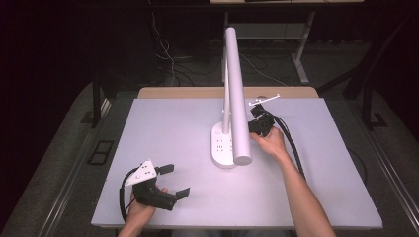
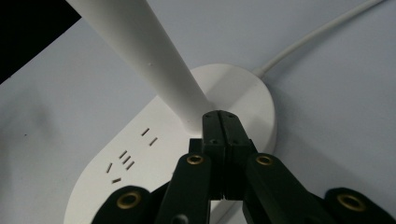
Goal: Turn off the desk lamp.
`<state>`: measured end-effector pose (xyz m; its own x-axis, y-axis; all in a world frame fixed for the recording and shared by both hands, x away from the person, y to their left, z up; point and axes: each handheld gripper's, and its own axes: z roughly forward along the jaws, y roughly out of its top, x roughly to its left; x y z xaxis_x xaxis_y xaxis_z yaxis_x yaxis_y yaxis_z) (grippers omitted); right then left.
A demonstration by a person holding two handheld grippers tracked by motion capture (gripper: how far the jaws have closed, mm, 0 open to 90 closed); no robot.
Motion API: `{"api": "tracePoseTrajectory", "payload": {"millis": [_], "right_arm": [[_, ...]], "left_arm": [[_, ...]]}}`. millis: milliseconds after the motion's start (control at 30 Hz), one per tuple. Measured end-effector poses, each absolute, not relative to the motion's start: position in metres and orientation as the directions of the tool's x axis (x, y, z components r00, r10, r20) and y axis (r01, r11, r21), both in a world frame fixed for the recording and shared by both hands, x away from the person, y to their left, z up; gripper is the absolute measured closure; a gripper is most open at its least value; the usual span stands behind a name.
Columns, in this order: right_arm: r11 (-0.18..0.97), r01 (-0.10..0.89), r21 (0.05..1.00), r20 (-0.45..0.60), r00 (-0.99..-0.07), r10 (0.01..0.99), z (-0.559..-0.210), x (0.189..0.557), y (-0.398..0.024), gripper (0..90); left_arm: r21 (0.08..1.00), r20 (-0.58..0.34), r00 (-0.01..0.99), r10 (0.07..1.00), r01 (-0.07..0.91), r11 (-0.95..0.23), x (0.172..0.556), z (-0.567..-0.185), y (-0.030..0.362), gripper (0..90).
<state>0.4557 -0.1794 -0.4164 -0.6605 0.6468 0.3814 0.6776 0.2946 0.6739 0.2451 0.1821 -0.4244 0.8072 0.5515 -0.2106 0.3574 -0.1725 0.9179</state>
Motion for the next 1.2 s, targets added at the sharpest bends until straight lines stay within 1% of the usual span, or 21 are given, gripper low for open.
{"api": "tracePoseTrajectory", "payload": {"millis": [200, 467, 600, 800, 1033, 1200], "right_arm": [[0.27, 0.686, 0.676, 0.406, -0.653, 0.64, -0.424, 0.46, -0.177, 89.8], [0.267, 0.686, 0.677, 0.406, -0.65, 0.642, -0.432, 0.462, -0.172, 90.0], [0.281, 0.676, 0.682, 0.38, -0.655, 0.653, -0.43, 0.46, -0.169, 90.0], [0.266, 0.681, 0.682, 0.387, -0.645, 0.659, -0.433, 0.46, -0.17, 90.0], [0.304, 0.66, 0.687, 0.337, -0.66, 0.671, -0.428, 0.457, -0.167, 90.0], [0.293, 0.659, 0.693, 0.339, -0.656, 0.674, -0.428, 0.457, -0.167, 90.0]], "left_arm": [[0.918, -0.209, 0.806, 0.553, 0.357, -0.174, 0.245, -0.424, 0.182, 0.0], [0.917, -0.211, 0.807, 0.552, 0.359, -0.175, 0.245, -0.424, 0.182, 0.0], [0.917, -0.208, 0.811, 0.547, 0.357, -0.18, 0.245, -0.424, 0.182, 0.0], [0.917, -0.208, 0.811, 0.547, 0.356, -0.179, 0.244, -0.424, 0.182, 0.0], [0.917, -0.211, 0.808, 0.55, 0.359, -0.176, 0.246, -0.424, 0.183, 0.0], [0.916, -0.21, 0.809, 0.549, 0.359, -0.178, 0.246, -0.424, 0.182, 0.0]]}}
